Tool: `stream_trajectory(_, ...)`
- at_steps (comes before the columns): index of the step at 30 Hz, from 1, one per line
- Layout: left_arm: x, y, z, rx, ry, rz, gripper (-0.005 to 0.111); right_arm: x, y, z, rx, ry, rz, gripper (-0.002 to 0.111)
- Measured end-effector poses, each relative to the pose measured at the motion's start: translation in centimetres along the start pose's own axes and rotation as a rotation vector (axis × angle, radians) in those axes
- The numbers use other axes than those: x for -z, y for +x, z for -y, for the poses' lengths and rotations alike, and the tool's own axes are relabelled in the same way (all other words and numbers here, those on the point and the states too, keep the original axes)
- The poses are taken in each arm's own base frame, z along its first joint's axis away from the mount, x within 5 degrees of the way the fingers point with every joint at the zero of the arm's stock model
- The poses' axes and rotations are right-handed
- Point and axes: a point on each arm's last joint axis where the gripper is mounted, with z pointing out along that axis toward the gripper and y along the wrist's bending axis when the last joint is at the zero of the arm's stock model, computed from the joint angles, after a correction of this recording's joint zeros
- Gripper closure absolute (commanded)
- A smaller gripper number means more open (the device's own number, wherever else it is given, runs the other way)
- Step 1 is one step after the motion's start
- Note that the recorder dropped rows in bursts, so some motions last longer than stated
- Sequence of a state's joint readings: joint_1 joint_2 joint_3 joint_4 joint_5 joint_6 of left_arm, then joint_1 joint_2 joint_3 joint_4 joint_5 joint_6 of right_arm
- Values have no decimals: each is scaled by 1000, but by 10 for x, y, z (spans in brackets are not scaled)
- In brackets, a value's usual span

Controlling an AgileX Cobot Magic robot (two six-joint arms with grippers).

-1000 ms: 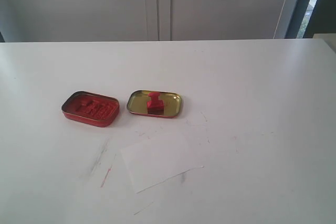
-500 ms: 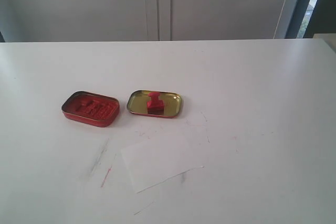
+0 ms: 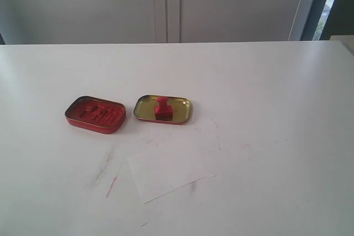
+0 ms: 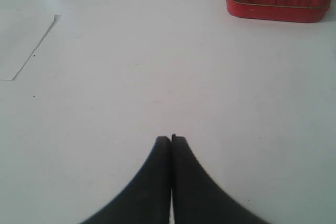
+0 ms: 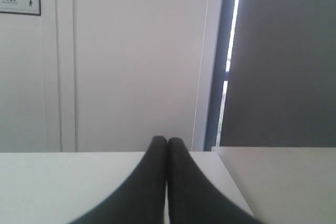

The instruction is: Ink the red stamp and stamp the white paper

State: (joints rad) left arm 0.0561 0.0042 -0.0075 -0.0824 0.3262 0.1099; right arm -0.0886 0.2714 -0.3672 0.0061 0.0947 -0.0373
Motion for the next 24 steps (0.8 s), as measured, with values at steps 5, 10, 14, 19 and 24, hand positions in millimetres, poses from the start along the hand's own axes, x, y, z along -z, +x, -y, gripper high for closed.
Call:
stream_trajectory(5, 0, 0, 0, 0, 0, 0, 107, -25, -13, 0, 0, -4, -121, 108)
stream_trajectory(10, 0, 0, 0, 0, 0, 0, 107, -55, -20, 1, 0, -9, -249, 108)
stream_trajectory(14, 0, 0, 0, 0, 0, 0, 107, -92, -21, 1, 0, -14, -409, 108)
stream_trajectory(19, 0, 0, 0, 0, 0, 0, 107, -137, -17, 0, 0, -21, -602, 108)
stream_trajectory(24, 0, 0, 0, 0, 0, 0, 107, -177, -8, 0, -1, -27, -780, 108)
